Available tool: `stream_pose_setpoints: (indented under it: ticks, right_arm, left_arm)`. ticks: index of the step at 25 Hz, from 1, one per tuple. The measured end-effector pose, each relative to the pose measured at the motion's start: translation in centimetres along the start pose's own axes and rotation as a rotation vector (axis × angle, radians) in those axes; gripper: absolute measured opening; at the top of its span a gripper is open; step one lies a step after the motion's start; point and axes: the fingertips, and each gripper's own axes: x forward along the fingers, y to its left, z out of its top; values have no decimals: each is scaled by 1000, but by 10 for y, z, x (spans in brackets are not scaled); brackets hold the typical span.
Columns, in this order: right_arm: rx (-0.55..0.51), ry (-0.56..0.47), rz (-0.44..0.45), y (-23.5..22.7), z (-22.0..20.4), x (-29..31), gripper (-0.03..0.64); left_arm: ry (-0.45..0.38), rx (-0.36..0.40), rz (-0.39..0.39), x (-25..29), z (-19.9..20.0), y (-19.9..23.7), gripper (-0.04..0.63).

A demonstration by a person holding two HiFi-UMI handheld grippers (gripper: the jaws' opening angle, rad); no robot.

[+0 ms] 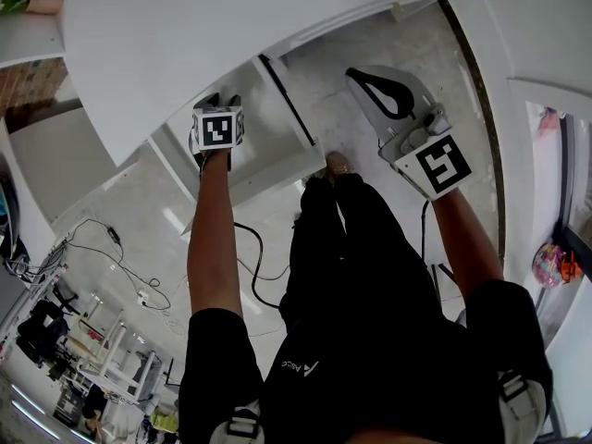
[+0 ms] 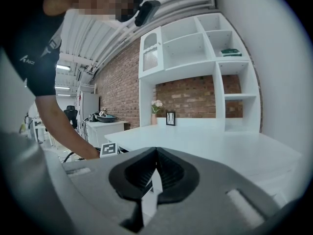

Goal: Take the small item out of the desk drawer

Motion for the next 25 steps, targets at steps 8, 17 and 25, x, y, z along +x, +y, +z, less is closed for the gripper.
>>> stream_pose_setpoints:
  ticks: [8,17,25]
  right_arm:
    - [-66,-102,35,16,36,-3,0]
    - [-102,-196,52,45,96,-30,0]
    - [-126,-256,51,66,144,-65,1]
  left_arm:
    - [-177,18,-8,-97,33,-29,173]
    - [-444,-1,4,-233,60,-68,175]
    - [-790,-66,12,-367,88,-94,175]
